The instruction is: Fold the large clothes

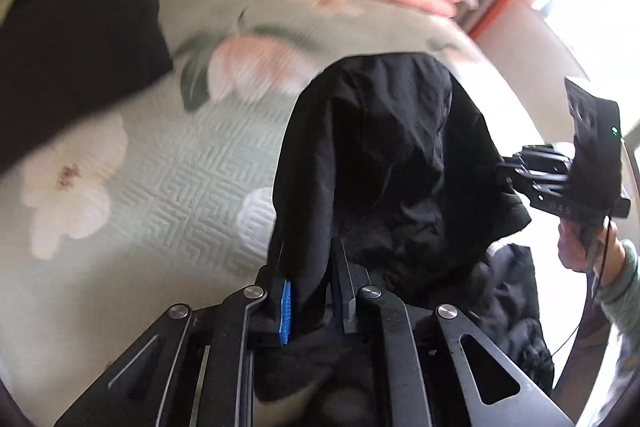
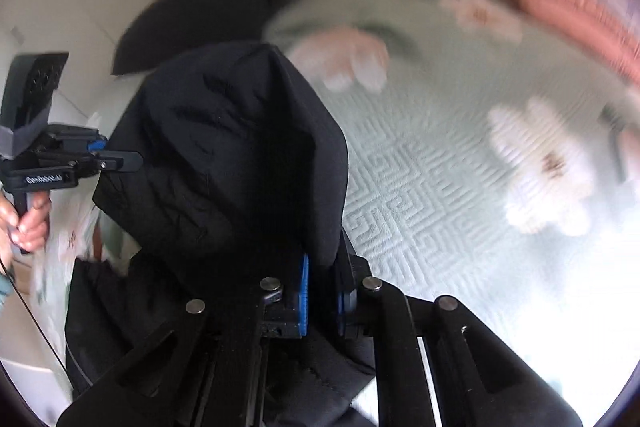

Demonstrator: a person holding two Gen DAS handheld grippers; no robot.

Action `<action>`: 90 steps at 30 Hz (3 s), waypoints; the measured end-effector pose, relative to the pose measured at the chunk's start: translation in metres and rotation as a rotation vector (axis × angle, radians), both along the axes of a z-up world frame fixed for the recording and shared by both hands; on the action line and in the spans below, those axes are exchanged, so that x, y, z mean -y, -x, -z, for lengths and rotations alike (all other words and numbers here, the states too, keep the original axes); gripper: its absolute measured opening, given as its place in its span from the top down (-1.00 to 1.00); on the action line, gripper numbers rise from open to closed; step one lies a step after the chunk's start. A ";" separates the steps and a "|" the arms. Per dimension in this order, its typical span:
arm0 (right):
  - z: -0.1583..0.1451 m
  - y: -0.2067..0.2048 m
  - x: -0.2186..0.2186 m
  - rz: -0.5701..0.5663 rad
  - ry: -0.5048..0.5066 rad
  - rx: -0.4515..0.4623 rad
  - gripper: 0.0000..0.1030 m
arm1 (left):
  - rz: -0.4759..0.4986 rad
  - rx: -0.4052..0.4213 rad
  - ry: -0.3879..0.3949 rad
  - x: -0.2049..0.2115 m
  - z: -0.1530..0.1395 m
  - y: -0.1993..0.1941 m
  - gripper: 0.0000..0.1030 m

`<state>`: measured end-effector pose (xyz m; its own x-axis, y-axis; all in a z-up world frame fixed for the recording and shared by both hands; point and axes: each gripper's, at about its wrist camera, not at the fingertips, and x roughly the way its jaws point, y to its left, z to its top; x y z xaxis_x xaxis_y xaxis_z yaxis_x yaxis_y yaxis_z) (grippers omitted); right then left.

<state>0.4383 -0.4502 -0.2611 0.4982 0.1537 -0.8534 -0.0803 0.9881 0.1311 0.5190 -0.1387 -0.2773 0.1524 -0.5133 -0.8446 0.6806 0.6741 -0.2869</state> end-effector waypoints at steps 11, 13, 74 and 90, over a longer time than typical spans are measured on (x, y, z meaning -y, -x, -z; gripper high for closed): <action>-0.098 0.189 -0.078 0.020 0.140 0.179 0.75 | 0.071 0.197 0.024 -0.062 -0.105 0.186 0.72; -0.108 0.222 -0.096 0.015 0.170 0.189 0.75 | 0.089 0.203 0.000 -0.074 -0.108 0.224 0.72; 0.029 0.319 -0.190 0.063 -0.022 -0.204 -0.25 | -0.061 -0.297 -0.030 -0.085 0.072 0.360 -0.20; 0.025 0.420 -0.144 0.176 -0.097 -0.246 -0.31 | -0.190 -0.327 -0.076 -0.179 0.071 0.416 -0.21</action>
<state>0.0185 -0.3065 -0.2865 0.3044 0.1698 -0.9373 0.1368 0.9660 0.2194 0.1027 0.0406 -0.3483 -0.0448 -0.4362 -0.8987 0.4221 0.8071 -0.4128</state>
